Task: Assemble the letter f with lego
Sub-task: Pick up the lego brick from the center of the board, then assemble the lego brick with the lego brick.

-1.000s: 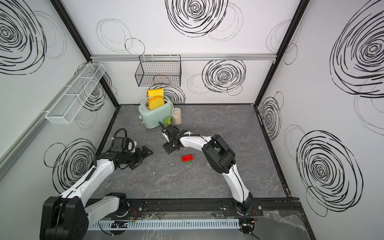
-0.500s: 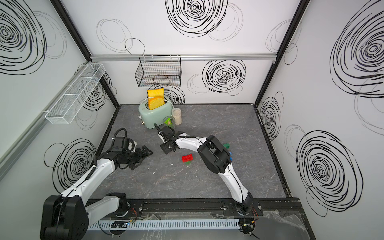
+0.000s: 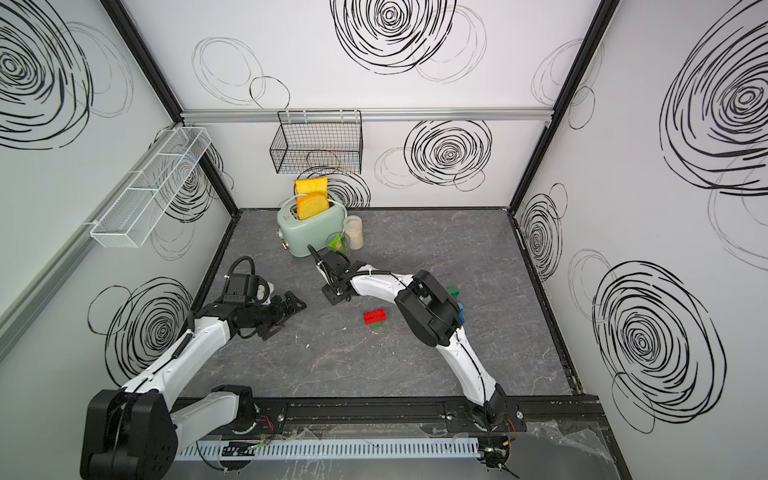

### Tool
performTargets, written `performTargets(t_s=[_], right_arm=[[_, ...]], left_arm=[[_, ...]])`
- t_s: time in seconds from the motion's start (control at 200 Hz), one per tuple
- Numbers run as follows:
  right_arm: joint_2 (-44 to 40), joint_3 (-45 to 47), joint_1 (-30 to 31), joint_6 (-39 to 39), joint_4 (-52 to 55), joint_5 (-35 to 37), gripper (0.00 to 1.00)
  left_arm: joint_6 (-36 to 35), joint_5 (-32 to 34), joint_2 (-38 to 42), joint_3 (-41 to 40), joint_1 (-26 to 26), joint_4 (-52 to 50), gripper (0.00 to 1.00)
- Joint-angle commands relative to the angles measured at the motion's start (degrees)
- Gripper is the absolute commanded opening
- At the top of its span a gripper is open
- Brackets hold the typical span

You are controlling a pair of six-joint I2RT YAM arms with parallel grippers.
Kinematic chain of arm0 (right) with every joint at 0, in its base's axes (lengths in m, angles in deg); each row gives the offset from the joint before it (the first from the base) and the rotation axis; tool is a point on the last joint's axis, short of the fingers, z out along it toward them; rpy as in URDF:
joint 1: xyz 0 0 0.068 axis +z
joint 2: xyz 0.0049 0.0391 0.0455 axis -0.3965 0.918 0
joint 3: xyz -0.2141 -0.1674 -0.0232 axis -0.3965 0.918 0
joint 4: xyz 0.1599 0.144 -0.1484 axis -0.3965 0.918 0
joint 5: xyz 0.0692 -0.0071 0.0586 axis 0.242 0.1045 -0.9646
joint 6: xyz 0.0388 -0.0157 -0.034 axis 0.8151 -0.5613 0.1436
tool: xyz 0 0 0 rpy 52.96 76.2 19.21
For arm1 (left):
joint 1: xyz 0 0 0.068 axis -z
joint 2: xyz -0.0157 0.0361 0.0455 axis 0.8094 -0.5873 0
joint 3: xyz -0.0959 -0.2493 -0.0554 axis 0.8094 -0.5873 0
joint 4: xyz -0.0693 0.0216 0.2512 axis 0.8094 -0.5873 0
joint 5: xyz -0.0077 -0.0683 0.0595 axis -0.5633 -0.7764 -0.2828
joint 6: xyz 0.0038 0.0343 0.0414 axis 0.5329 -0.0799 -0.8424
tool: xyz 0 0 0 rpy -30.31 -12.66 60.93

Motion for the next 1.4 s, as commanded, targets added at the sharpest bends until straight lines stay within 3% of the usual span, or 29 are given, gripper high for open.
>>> performTargets(t_s=[0.0,0.225,0.515,0.735,0.925,1.396], right_arm=[[-3.88,-2.93,0.89,-0.03,4.58,0.46,0.32],[-13.18,-2.78,0.27,5.85,13.48,-0.42,0.31],[-29.20,16.09,-0.65,18.98,15.22,-0.35,0.30],[-37.11,30.42,-0.33,26.63,10.56,1.21,0.30],[-37.40,32.97,-0.93,27.16,8.96,1.57,0.30],[-35.81,32.71,-2.05,26.71,9.58,1.34,0.30]], left_arm=[[-1.72,1.87,-0.70,2.30,1.22,-0.13,1.00],[-2.21,-2.58,-4.80,1.81,8.20,7.06,1.00],[5.75,-12.77,-8.31,-5.21,17.44,26.77,0.99],[11.17,-14.58,-11.56,-5.83,22.90,34.93,1.00],[14.53,-15.02,-14.38,-4.80,25.23,38.18,1.00],[15.35,-13.36,-15.86,-3.36,25.61,37.38,1.00]])
